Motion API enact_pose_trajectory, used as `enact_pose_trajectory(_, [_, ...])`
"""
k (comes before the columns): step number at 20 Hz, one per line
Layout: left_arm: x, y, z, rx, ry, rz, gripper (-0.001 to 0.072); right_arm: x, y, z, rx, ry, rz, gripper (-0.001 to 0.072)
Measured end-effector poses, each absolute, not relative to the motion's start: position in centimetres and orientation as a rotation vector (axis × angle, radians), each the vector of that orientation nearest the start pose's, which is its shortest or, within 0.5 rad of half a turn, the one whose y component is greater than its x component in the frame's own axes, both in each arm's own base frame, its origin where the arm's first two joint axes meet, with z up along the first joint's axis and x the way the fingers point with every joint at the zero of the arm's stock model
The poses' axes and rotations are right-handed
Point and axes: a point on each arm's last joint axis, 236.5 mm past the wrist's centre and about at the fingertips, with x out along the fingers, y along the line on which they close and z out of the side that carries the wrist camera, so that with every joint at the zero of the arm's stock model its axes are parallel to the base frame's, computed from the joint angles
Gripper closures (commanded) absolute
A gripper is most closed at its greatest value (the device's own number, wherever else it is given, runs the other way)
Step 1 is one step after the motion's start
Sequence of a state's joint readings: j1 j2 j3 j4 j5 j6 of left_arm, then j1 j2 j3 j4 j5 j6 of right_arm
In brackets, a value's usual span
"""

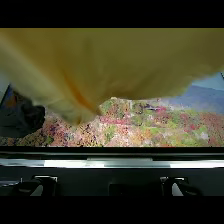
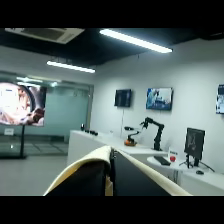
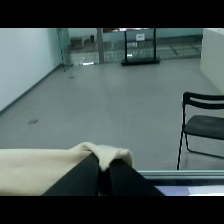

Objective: Fold the clothes and pants, and hang the long-sleeved shirts on hangers.

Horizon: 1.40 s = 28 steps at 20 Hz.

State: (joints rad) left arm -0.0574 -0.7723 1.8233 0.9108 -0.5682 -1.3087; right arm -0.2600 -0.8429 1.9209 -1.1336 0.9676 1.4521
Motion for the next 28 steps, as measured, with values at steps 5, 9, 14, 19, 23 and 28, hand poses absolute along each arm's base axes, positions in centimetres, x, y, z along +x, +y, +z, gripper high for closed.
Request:
enact_pose_trajectory(5, [22.1,-7.8,63.8,-0.217,-0.583,-0.419,0.0680,28.1,1.0,54.7,0.133,-0.147,0.106,0.0679])
enact_pose_trajectory(9, [31.3,-8.6,57.5,-0.134,-0.342,-0.378,0.0680,36.1,-0.2,44.9,0.243,0.206,0.116,0.0679])
enact_pose_trajectory(14, [48.8,-9.3,36.7,-0.067,0.205,-0.328,0.0676,47.8,-2.8,24.1,0.477,0.740,0.060,0.0679])
enact_pose_trajectory(19, [54.6,-11.7,14.2,-0.197,0.760,-0.345,0.0484,49.6,-1.7,5.9,0.688,1.228,0.013,0.0678])
enact_pose_trajectory(23, [50.8,-13.4,3.5,-0.323,1.168,-0.335,-0.0009,48.2,-0.3,0.6,0.737,1.416,0.025,0.0036])
enact_pose_trajectory(28, [44.5,-9.6,0.4,-0.341,1.481,-0.304,-0.0003,42.9,-6.0,0.5,0.666,1.553,-0.042,0.0029])
